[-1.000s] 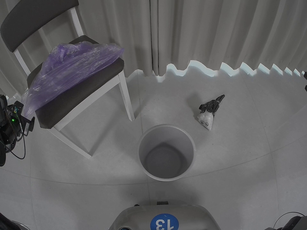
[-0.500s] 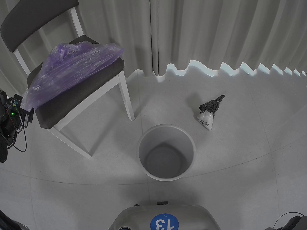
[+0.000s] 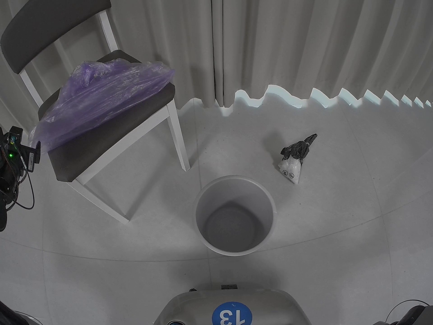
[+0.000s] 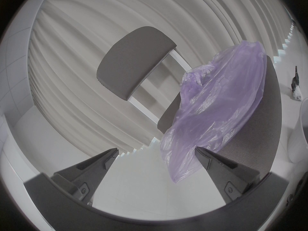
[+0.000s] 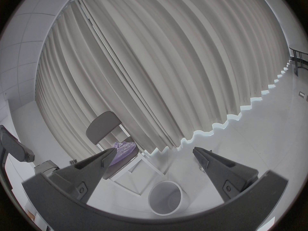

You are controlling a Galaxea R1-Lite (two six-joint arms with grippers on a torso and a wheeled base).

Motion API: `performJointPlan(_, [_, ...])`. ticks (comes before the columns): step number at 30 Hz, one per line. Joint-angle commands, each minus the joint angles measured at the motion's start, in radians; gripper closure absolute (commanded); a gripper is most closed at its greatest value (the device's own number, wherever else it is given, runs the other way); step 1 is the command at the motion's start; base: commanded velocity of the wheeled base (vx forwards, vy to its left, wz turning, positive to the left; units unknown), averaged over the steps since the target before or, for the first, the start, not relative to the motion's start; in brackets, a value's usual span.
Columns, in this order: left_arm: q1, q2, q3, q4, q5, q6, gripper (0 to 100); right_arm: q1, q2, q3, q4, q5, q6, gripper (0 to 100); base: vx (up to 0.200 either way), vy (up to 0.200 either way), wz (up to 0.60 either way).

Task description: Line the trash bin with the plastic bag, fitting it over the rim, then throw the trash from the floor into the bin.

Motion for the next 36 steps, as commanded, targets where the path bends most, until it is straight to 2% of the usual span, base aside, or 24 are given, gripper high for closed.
performJointPlan(1, [0.005,-0.029,-0.005,-0.012,0.014,-0.004,0,0.001,-0.003,0.000,-0.001,0.000,0.000,0,0.000,0.000,0.00])
performJointPlan(12, [0.009,0.023,0.022,-0.031,0.014,-0.005,0,0.001,-0.003,0.003,-0.001,0.002,0.000,0,0.000,0.000,0.00])
performJointPlan(20, [0.012,0.100,0.036,-0.107,0.014,-0.007,0,0.001,-0.005,0.005,-0.001,0.006,0.000,0,0.000,0.000,0.00])
performJointPlan(29, [-0.011,0.051,0.161,-0.170,0.017,0.006,0,0.001,-0.008,0.003,0.001,0.006,0.000,0,0.000,0.000,0.00])
performJointPlan(36, [-0.011,0.049,0.202,-0.170,0.014,0.007,0,0.001,-0.008,0.006,0.001,0.010,0.000,0,0.000,0.000,0.00])
